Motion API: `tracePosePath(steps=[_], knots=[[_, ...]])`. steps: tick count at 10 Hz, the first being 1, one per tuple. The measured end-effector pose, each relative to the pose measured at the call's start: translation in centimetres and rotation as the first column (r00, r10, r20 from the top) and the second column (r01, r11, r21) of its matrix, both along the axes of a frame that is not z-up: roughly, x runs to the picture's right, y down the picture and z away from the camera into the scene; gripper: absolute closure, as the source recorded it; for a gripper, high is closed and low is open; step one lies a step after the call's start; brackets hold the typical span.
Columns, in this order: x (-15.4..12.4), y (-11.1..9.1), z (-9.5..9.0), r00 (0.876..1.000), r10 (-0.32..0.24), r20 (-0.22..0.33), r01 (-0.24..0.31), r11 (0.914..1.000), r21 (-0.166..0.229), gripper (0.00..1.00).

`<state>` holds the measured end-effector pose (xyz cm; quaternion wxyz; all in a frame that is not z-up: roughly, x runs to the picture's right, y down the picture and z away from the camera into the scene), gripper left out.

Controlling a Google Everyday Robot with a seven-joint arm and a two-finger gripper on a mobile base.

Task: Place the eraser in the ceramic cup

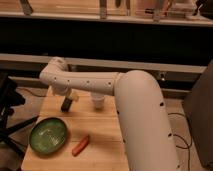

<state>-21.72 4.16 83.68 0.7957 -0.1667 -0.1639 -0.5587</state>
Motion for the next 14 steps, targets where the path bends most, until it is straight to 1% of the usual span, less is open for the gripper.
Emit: tracePosePath(steps=[2,5,7,14], knots=[[-0.9,0.1,0.3,1.0,-0.003,0.012,0.003,1.0,0.006,0.2],[-0.6,0.1,0.9,1.0,-0.006,0.029,0.006,0.9999,0.009,0.2],[-1.1,0.1,1.0,0.999,-0.01,0.044,0.01,0.9999,0.01,0.2],[-1.4,0.7,2.5,0.997,0.015,0.075,-0.016,0.9999,0.005,0.2]])
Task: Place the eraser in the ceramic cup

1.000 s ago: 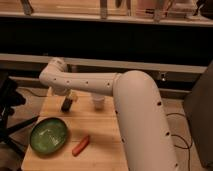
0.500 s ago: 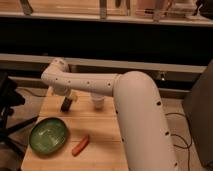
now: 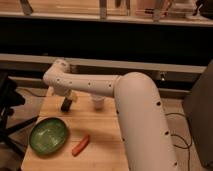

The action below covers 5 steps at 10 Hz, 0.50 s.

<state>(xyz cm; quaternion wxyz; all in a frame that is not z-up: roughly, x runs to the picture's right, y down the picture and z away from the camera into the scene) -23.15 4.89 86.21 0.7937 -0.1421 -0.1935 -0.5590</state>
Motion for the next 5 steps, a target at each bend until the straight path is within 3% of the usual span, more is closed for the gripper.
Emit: tracePosePath(steps=[5], knots=[[-0.37,0.42,0.95,0.999,0.04,0.028,-0.039,0.9991,-0.019,0.2]])
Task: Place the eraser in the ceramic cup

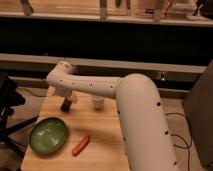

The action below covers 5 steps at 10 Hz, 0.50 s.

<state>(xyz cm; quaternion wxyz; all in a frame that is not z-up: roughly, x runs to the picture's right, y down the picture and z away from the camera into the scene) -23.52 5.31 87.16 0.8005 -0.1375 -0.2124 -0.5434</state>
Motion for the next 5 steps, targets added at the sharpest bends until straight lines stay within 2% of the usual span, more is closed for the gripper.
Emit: tracePosePath(steps=[5], knots=[[-0.85,0.39,0.81,1.0,0.012,0.027,-0.011,0.9996,-0.026,0.2]])
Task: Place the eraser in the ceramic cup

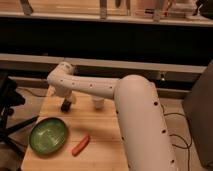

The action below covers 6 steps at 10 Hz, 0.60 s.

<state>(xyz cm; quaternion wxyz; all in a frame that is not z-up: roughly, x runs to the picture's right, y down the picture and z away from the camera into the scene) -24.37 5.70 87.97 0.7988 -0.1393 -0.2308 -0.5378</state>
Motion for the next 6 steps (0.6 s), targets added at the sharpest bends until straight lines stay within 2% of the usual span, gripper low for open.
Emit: tracePosePath(steps=[6], knots=[[0.1,0.3,1.8,1.0,0.023,0.013,-0.022,0.9987,-0.045,0.2]])
